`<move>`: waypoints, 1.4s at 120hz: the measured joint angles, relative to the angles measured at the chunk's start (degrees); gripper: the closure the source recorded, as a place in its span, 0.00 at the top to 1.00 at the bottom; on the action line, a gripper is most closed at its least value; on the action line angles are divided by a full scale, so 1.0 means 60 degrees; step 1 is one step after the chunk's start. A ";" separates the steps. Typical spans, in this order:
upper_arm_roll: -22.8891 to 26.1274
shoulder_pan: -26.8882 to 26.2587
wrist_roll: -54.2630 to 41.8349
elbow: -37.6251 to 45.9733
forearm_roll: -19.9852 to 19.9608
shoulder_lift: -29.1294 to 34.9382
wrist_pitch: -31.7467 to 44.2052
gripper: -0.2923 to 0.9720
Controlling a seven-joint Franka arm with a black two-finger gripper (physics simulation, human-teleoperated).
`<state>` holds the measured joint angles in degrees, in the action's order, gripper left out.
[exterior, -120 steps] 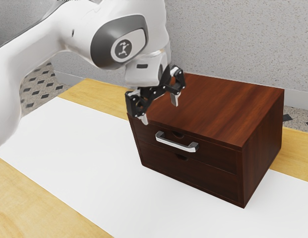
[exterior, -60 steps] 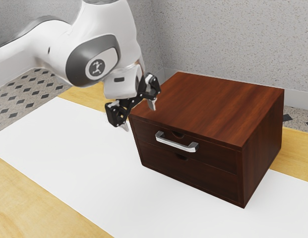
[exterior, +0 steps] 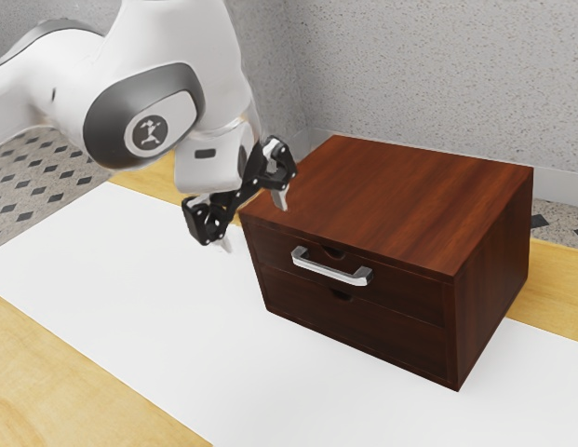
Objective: Pull the drawer handle with one arm to open the drawer
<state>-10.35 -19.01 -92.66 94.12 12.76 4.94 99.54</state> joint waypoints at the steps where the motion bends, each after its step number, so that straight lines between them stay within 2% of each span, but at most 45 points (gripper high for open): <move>1: 0.0000 0.0037 0.0007 0.0001 0.0005 -0.0007 -0.0006 0.77; 30: 0.0000 -0.0297 0.0179 0.0029 0.0073 -0.0059 -0.0166 0.77; 60: -0.0003 -0.0109 0.0228 0.0034 0.0092 -0.0082 -0.0224 0.77; 76: -0.0011 -0.0113 0.0246 0.0425 0.0167 0.0044 0.0091 0.72; 90: -0.0431 -0.0117 0.0258 0.0879 0.0212 0.0422 0.0344 0.70; 107: -0.0557 -0.0039 0.0277 0.0952 0.0222 0.0130 0.0659 0.68; 136: -0.0554 -0.0754 0.0310 0.1137 0.0207 -0.0227 0.1207 0.66; 168: -0.0560 -0.0369 0.0337 0.1265 0.0199 -0.0391 0.1627 0.65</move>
<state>-13.71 -21.22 -90.64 101.71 13.96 2.59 109.30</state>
